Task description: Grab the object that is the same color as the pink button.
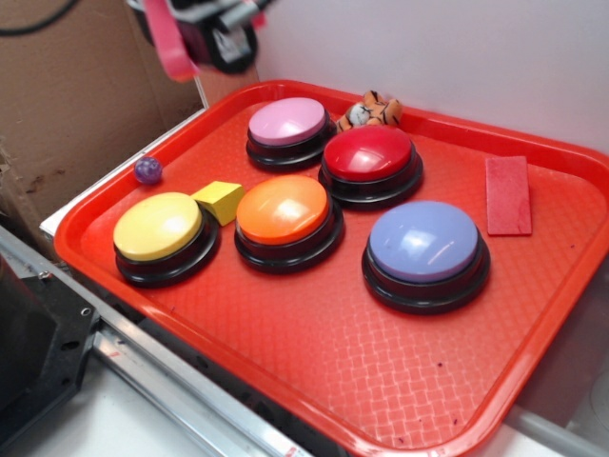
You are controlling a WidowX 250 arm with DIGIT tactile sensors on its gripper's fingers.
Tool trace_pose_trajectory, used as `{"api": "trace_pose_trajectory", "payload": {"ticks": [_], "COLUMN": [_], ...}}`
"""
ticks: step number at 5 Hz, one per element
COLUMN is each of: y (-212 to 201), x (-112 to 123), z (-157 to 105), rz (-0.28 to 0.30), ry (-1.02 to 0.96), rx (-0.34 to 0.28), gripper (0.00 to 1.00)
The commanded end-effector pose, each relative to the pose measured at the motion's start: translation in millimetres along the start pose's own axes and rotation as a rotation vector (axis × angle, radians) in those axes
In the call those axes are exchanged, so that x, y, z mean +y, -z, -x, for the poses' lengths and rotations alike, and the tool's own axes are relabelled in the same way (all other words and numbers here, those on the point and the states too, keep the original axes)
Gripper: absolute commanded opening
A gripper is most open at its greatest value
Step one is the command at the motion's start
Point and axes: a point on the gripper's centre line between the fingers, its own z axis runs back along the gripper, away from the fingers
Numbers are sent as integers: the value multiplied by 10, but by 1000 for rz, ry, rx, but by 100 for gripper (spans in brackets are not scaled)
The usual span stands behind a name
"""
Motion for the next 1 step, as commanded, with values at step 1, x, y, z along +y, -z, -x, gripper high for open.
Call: {"api": "trace_pose_trajectory", "payload": {"ticks": [1], "y": [-159], "x": [-92], "z": [50], "rz": [-22], "ry": [43], "rx": [-134], "gripper": [0]}}
